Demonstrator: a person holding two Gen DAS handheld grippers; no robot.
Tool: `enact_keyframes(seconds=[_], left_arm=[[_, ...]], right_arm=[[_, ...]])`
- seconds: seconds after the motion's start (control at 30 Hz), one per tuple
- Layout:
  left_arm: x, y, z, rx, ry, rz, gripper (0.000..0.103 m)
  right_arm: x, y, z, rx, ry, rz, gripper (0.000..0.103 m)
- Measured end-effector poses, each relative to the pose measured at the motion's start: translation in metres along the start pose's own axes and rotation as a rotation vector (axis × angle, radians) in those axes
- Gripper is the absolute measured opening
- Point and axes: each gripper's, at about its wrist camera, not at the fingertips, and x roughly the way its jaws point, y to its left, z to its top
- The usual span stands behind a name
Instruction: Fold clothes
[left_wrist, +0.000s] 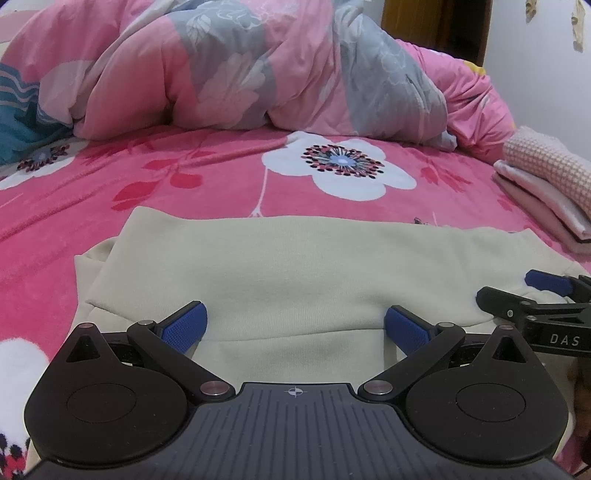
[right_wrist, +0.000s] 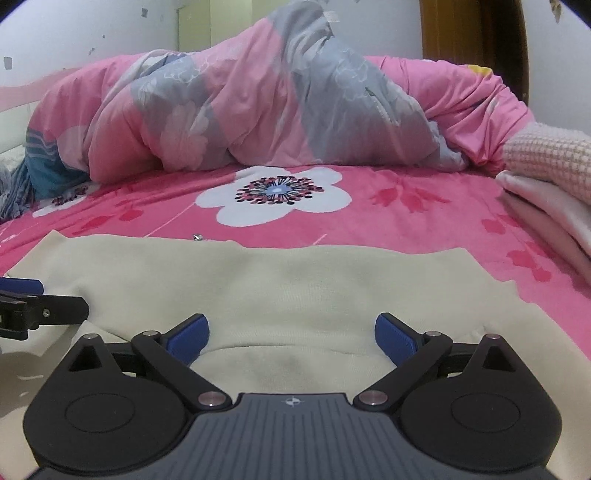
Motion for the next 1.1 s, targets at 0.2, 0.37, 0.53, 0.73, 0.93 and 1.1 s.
enact_keyframes(seconds=[0.2,0.37,0.53,0.73,0.93,1.1], left_arm=[[-0.018,-0.004,0.008,0.001,-0.015,-0.003,0.103],[-0.039,-0.014,0.008,0.016,-0.043,-0.033,0.103],[-0.035,-0.016,-0.005,0.016,0.013,-0.033,0.103],[-0.042,-0.012,-0.013,0.014,0.022,-0.030,0.103],[-0.048,-0.009,-0.020,0.021,0.043,-0.051,0.103],[-0.049,-0.011,-0.033,0.059,0.046,-0.043,0.103]], right_arm=[[-0.004,-0.002,-0.003,0.001,-0.012,0.002,0.099],[-0.004,-0.001,-0.003,0.001,-0.016,0.003,0.099],[-0.005,-0.002,-0.003,0.003,-0.018,0.007,0.099],[-0.037,0.006,0.002,-0.006,-0.054,-0.027,0.099],[-0.095,0.023,-0.012,0.006,-0.100,0.028,0.099],[-0.082,0.027,-0.049,0.007,0.008,-0.005,0.100]])
